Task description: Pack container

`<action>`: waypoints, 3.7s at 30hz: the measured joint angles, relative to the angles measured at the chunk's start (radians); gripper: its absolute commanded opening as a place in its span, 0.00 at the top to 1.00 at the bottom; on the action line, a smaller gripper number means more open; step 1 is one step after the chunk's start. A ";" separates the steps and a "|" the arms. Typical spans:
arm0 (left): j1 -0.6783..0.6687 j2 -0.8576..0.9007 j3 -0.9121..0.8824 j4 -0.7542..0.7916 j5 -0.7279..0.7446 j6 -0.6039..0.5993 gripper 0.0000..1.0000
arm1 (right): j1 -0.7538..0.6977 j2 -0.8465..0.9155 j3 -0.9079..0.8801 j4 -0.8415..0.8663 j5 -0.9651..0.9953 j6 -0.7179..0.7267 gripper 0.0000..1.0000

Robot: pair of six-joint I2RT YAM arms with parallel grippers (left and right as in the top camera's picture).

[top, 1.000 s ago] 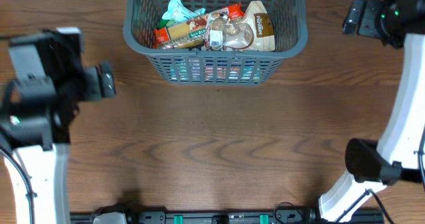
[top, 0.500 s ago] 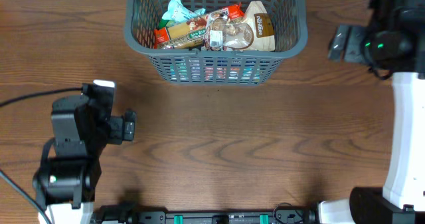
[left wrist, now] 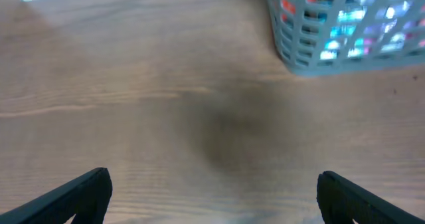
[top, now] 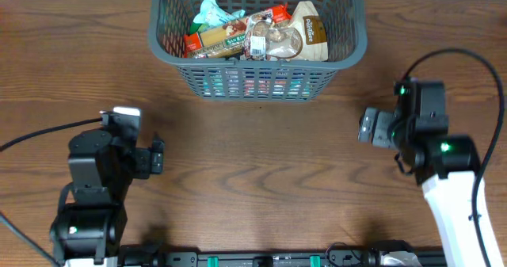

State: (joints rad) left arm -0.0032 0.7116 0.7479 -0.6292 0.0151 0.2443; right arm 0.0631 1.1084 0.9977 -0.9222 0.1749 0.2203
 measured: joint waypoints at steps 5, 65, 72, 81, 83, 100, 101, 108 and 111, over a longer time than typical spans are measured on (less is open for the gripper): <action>-0.001 0.002 -0.033 0.003 0.000 0.000 0.01 | 0.000 -0.069 -0.098 0.002 0.004 0.001 0.01; -0.001 0.001 -0.033 0.002 0.000 0.000 0.01 | 0.032 -0.943 -0.567 0.424 -0.092 0.003 0.01; -0.001 0.001 -0.034 0.002 0.000 0.000 0.01 | 0.074 -0.958 -0.862 0.944 -0.014 0.003 0.01; -0.001 0.001 -0.034 0.002 0.000 0.000 0.01 | 0.077 -0.987 -0.967 1.051 0.076 -0.031 0.01; -0.001 0.001 -0.034 0.002 0.000 0.000 0.01 | 0.075 -1.027 -0.974 0.997 0.076 -0.039 0.01; -0.001 0.001 -0.034 0.002 0.000 0.000 0.02 | -0.015 -1.096 -0.988 0.863 -0.032 -0.066 0.01; -0.001 0.001 -0.034 0.002 0.000 0.000 0.01 | -0.015 -1.096 -0.988 0.863 -0.035 -0.070 0.01; -0.001 0.001 -0.034 0.002 0.000 0.000 0.01 | -0.015 -1.096 -0.988 0.863 -0.049 -0.076 0.01; -0.001 0.001 -0.034 0.002 0.000 0.000 0.01 | -0.015 -1.096 -0.988 0.863 -0.051 -0.077 0.01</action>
State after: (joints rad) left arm -0.0044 0.7124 0.7143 -0.6273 0.0151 0.2447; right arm 0.0479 0.0124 0.0093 -0.0597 0.1238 0.1436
